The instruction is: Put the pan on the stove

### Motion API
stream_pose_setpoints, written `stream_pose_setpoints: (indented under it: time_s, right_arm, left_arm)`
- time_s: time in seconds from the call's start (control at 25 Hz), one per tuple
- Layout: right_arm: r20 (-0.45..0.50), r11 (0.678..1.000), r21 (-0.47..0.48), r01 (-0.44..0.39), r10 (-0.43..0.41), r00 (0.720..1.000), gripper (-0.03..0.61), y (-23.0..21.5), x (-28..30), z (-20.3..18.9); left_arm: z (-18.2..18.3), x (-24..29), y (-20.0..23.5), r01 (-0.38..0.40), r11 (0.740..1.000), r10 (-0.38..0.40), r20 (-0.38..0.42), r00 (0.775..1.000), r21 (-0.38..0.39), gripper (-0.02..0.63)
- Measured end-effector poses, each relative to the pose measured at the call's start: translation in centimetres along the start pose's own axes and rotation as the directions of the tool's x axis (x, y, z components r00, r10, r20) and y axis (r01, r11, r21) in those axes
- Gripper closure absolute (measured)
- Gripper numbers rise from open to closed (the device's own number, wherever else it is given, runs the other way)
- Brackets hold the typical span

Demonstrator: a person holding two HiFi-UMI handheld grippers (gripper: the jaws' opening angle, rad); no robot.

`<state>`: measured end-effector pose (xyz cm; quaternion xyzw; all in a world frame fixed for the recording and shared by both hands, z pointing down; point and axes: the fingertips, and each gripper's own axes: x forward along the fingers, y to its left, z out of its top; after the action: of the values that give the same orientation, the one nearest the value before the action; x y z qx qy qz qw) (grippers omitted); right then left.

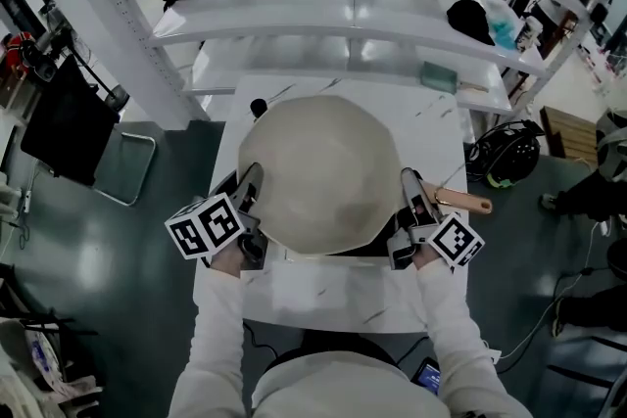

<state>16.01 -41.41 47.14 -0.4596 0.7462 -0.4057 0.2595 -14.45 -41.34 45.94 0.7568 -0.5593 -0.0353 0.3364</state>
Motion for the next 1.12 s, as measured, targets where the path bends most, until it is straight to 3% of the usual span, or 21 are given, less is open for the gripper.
stream_pose_setpoints:
  time_s: [0.24, 0.36, 0.56, 1.12]
  right_arm:
    - [0.003, 1.000, 0.016, -0.015, 0.014, 1.000, 0.394, -0.27, 0.49, -0.05]
    - [-0.010, 0.999, -0.036, 0.005, -0.006, 1.000, 0.396, -0.79, 0.42, 0.10]
    - [-0.017, 0.999, -0.032, -0.012, 0.012, 1.000, 0.397, -0.56, 0.80, 0.11]
    - [-0.039, 0.999, -0.021, -0.050, 0.049, 0.998, 0.392, -0.52, 0.73, 0.02]
  left_arm:
    - [-0.05, 0.27, 0.37, -0.007, 1.000, 0.007, 0.002, 1.000, -0.009, 0.489]
    - [-0.23, 0.22, 0.70, -0.010, 1.000, 0.010, -0.001, 1.000, -0.029, 0.488]
    - [-0.37, 0.41, 0.89, -0.002, 0.998, 0.002, -0.002, 1.000, -0.065, 0.480]
    - [0.19, 0.21, 0.91, -0.003, 0.999, 0.005, 0.049, 0.999, -0.043, 0.471]
